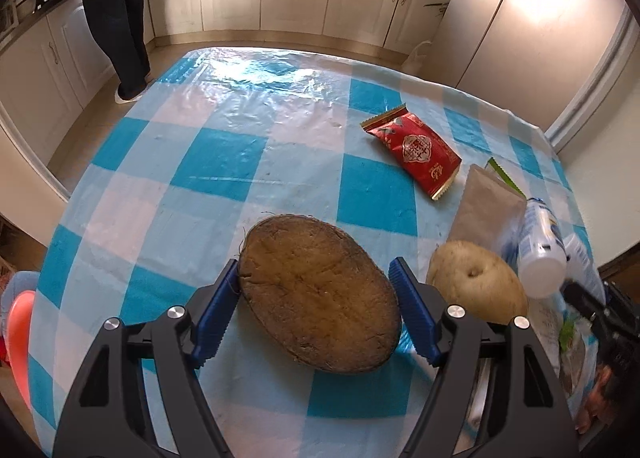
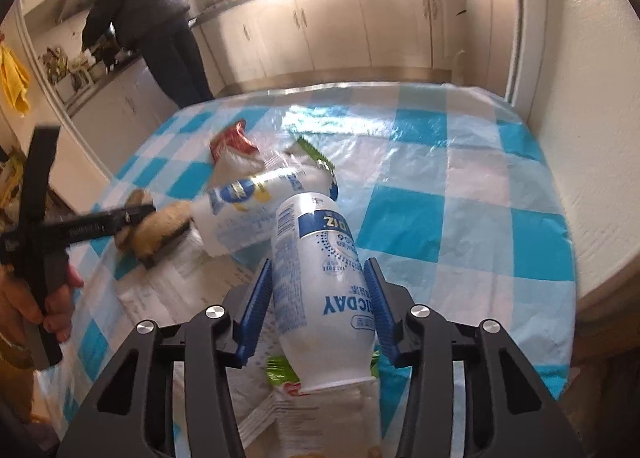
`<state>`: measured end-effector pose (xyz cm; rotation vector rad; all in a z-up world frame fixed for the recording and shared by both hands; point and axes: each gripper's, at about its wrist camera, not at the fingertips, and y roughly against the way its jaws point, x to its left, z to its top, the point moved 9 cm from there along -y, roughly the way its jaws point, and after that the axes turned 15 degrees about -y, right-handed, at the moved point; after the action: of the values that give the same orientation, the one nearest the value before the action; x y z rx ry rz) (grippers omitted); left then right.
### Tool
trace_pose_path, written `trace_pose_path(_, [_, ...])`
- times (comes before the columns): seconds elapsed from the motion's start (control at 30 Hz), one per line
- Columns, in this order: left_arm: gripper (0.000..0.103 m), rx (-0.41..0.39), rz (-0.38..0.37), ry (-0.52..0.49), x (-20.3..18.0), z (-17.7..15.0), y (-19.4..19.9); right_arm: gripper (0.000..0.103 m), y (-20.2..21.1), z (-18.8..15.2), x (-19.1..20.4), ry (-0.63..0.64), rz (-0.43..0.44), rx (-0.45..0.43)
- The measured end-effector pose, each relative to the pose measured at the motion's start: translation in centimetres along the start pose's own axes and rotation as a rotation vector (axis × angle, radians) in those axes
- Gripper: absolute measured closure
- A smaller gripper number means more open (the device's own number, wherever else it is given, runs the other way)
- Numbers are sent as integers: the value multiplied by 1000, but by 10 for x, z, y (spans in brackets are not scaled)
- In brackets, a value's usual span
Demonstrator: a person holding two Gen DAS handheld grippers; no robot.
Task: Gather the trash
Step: 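Grasp the round brown slice with the left tool while the right tool grasps a white bottle, then carry the slice and bottle to the red bucket and release both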
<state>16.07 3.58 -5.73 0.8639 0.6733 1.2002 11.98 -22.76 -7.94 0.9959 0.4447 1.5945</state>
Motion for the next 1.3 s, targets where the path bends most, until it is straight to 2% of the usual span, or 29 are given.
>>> trace_pose_path(0.23, [28, -49, -36, 17, 12, -18, 17, 57, 32, 1, 21, -69, 49, -88])
trace_pose_path(0.43, [28, -92, -43, 23, 25, -37, 42, 57, 47, -14, 60, -88, 125, -95])
trace_pose_path(0.7, [28, -139, -7, 63, 68, -74, 88, 57, 30, -56, 147, -10, 243, 12])
trace_pose_path(0.93, [28, -144, 85, 161, 147, -132, 132, 57, 0, -102, 257, 117, 370, 158])
trace_pose_path(1.13, [28, -117, 168, 273, 215, -178, 148, 57, -25, -136, 347, 241, 448, 252])
trace_pose_path(1.3, [28, -87, 211, 337, 254, -209, 143, 57, -51, -159, 396, 313, 459, 321])
